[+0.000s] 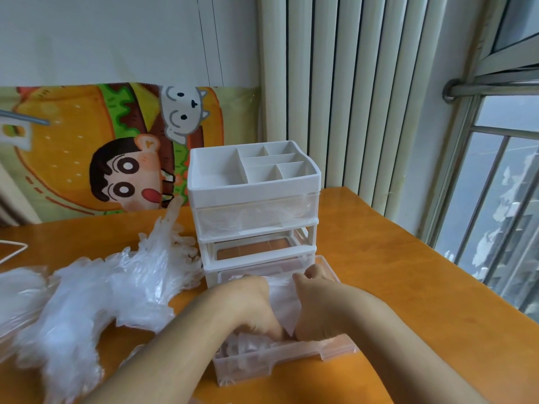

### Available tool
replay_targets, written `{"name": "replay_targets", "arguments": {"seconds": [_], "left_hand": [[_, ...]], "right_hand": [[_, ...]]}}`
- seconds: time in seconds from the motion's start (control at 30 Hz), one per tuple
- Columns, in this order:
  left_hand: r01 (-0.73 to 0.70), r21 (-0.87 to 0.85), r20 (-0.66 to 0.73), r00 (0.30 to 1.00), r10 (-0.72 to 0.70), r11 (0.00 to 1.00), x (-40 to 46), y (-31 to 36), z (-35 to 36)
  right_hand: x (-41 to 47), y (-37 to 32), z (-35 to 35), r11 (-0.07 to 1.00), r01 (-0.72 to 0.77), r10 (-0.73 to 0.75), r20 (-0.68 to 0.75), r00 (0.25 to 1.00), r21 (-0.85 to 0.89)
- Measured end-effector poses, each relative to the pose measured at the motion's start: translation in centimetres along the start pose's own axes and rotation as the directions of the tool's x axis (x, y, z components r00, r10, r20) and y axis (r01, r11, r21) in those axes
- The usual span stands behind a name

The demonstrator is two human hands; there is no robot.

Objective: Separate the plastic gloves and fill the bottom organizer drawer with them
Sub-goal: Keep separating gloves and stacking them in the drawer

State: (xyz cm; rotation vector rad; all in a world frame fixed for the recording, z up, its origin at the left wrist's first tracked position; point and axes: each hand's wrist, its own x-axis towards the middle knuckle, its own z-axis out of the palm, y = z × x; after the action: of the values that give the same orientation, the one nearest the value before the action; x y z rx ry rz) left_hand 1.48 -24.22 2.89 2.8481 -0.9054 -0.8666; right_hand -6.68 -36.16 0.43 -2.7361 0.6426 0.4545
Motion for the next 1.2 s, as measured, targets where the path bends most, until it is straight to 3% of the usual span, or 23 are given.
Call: {"name": "replay_targets", "arguments": {"seconds": [0.3,0.53,0.9,1.03,1.13,1.2], "left_hand": [[0.002,0.174,-0.025,1.0,0.002,0.985,0.2,0.3,0.4],[-0.143,0.24,-0.153,0.971,0.183,0.96,-2.2,-1.2,-0.2],[-0.147,0.427,0.079,0.989,0.125,0.892,-3.2,-0.2,-1.5],[-0.21,0.244,0.01,0.977,0.214,0.947,-4.9,-2.3,-2.9],[-0.338,-0.098,-0.264,0.916,0.303,0.936,-6.7,-5.1,-3.0],[-0.376,-0.276,-0.395,0.884,0.252,0.885,-8.3,-7.4,-2.1]], "right_hand": [[0.4,-0.3,0.3,0.998,-0.069,0.069,-0.007,0.998,0.006],[0.1,-0.4,0.2,0.999,-0.045,0.046,-0.025,0.999,0.03],[-0.2,-0.5,0.2,1.0,-0.029,0.029,-0.044,0.999,-0.002],[-0.6,0.5,0.2,0.997,0.029,-0.015,-0.192,0.981,0.07],[-0.9,0.8,-0.1,0.979,0.142,-0.07,-0.415,0.907,0.146],[-1.2,0.1,0.0,0.963,0.225,-0.108,-0.557,0.823,0.146]]}}
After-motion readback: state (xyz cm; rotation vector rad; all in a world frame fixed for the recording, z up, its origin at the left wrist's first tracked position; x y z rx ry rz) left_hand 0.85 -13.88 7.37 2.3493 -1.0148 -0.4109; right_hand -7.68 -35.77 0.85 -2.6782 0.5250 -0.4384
